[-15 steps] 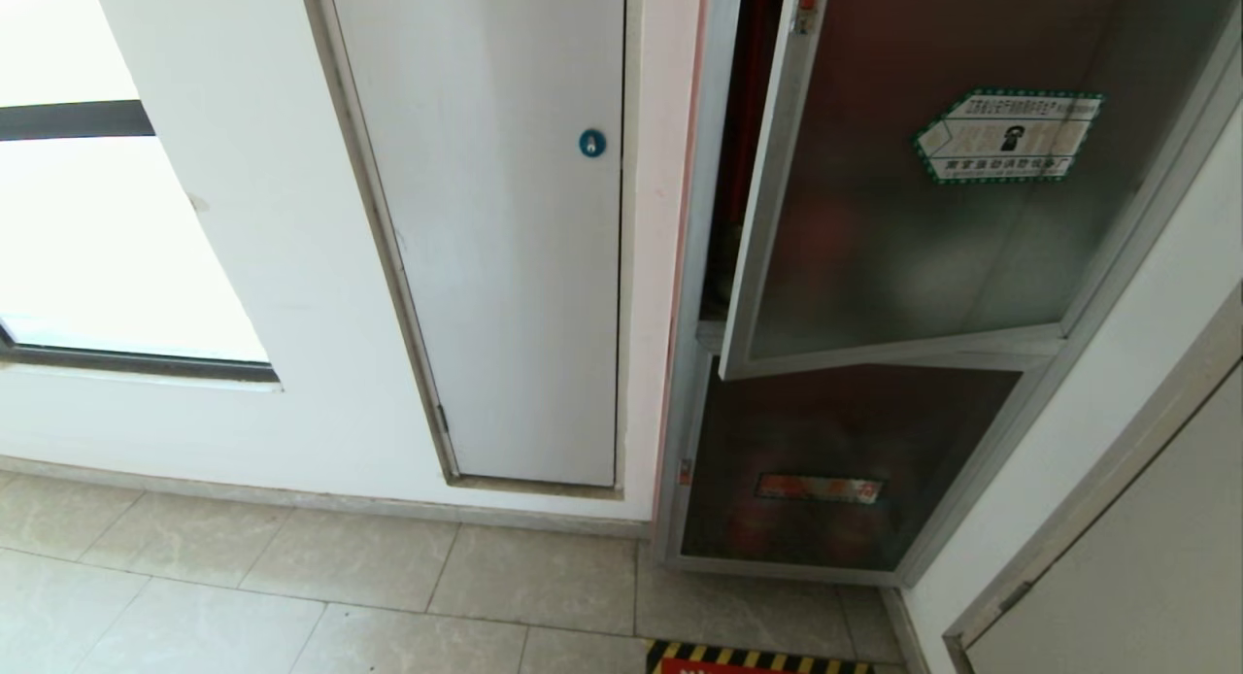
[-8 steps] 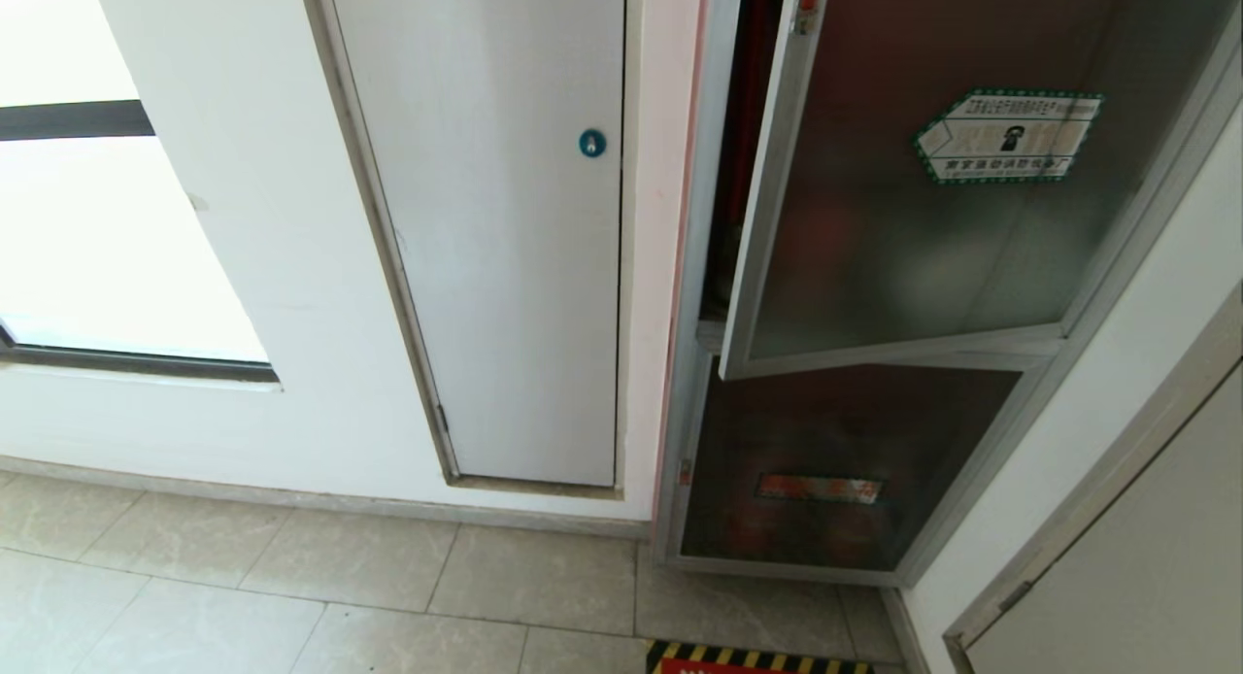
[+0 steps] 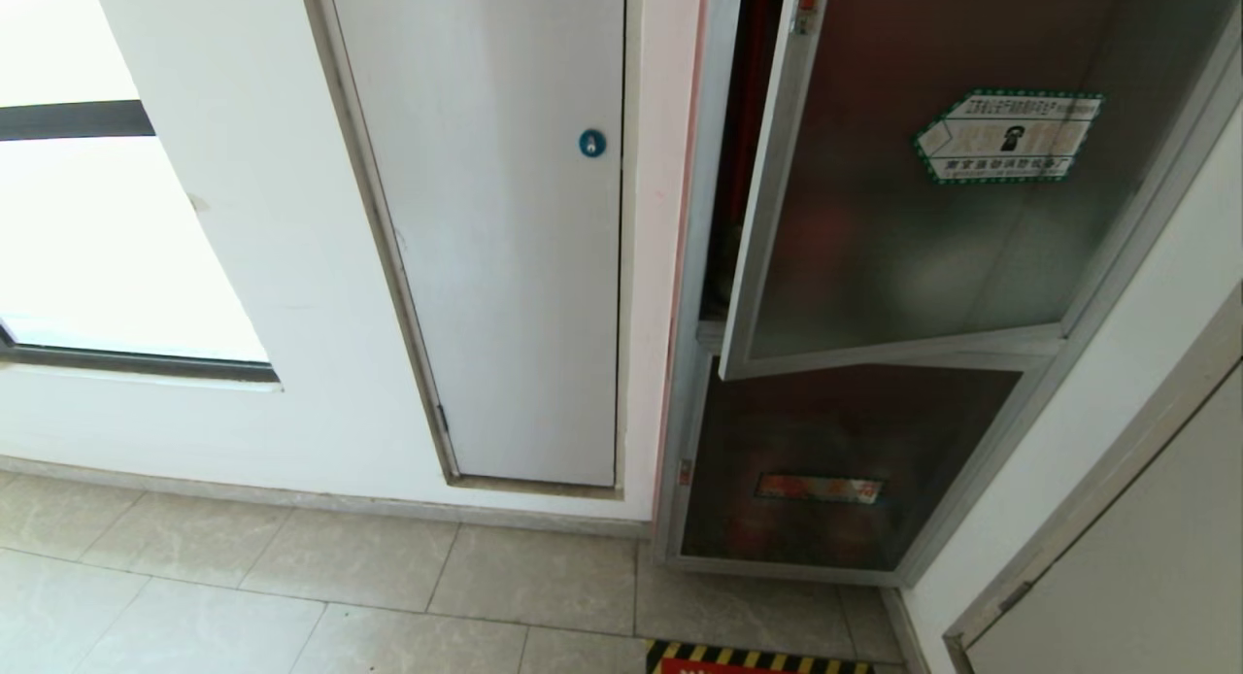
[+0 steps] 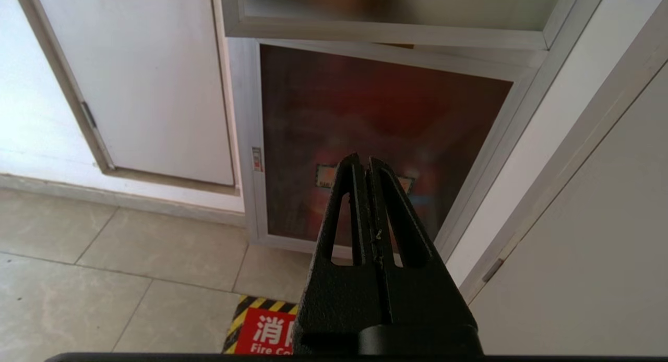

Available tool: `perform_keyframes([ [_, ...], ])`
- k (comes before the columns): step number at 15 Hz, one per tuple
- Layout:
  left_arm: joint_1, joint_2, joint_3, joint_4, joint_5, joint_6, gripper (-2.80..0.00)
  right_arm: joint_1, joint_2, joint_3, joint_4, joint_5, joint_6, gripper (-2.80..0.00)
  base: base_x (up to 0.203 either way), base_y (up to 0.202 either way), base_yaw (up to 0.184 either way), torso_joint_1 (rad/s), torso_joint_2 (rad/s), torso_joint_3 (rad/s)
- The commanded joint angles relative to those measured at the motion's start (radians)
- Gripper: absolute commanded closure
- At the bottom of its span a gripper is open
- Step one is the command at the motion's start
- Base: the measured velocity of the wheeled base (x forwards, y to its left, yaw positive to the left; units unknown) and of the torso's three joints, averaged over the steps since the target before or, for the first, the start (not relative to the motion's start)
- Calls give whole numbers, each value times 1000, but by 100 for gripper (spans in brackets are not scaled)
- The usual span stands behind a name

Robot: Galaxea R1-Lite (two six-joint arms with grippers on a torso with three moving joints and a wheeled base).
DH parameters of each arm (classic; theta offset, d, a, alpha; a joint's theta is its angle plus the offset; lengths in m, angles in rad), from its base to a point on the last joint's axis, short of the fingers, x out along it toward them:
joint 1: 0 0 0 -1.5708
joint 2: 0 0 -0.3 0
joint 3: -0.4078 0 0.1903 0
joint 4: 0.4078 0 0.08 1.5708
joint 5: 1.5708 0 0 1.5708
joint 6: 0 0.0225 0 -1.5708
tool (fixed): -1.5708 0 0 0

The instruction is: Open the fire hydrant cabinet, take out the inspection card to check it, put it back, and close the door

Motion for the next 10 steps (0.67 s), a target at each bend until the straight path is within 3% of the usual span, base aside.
perform_keyframes([
  [1, 0, 1, 5, -1, 0, -1, 0, -1, 2, 2, 21, 5, -2, 0, 0, 0, 0, 0, 0, 0],
  [10, 0, 1, 5, -1, 0, -1, 0, 0, 2, -9, 87, 20, 9, 0, 0, 0, 0, 0, 0, 0],
])
